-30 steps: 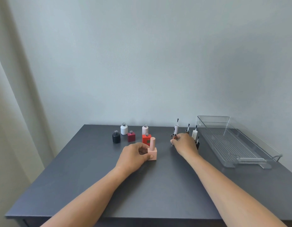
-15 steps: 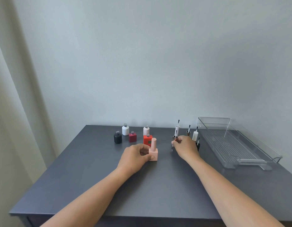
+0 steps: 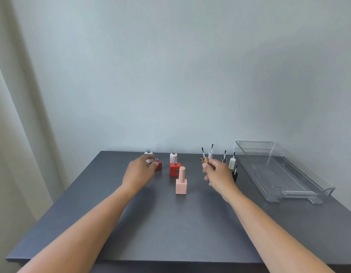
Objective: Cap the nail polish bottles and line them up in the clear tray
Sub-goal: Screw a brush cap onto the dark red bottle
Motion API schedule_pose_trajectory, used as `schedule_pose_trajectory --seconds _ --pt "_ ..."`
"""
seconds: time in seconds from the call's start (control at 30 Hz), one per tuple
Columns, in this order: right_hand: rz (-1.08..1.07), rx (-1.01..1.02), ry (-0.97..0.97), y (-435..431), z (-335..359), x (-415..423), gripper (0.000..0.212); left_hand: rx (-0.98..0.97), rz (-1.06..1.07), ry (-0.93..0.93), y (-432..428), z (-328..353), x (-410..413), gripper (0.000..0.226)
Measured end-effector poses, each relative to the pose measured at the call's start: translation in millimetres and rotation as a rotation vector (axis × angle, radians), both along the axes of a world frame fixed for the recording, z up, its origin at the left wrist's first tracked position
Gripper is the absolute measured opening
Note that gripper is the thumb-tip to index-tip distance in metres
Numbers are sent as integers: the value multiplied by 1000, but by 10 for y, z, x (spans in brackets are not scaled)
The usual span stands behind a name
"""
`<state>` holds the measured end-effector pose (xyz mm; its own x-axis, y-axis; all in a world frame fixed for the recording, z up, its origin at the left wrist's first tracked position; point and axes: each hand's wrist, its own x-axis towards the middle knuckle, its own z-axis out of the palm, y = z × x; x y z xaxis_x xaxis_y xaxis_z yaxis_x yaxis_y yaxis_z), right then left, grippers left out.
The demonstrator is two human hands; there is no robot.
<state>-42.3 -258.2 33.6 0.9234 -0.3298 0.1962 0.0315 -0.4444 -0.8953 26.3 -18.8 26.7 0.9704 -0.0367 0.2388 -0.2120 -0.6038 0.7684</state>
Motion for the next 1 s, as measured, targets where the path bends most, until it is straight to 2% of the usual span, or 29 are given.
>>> schedule_pose_trajectory --seconds 0.17,0.3,0.4,0.53,0.63,0.8,0.9,1.0 --pt "36 88 -56 63 48 -40 20 189 25 91 -47 1 98 51" --pt "45 166 -103 88 88 -74 12 227 39 96 -66 -7 168 33" --pt "52 191 -126 98 122 -93 19 219 40 105 -75 -7 178 21" --pt "29 246 -148 96 172 -120 26 187 60 90 -70 71 92 16" --pt "33 306 -144 75 234 -135 25 108 54 4 -60 189 -23 15" --pt "94 402 -256 86 432 -189 12 -231 -57 -16 -75 409 -298 15" --pt "132 371 -314 113 539 -230 8 -321 -126 -46 -102 496 -444 15" --pt "137 265 -351 151 605 -272 14 -328 -159 -69 -113 539 -536 15"
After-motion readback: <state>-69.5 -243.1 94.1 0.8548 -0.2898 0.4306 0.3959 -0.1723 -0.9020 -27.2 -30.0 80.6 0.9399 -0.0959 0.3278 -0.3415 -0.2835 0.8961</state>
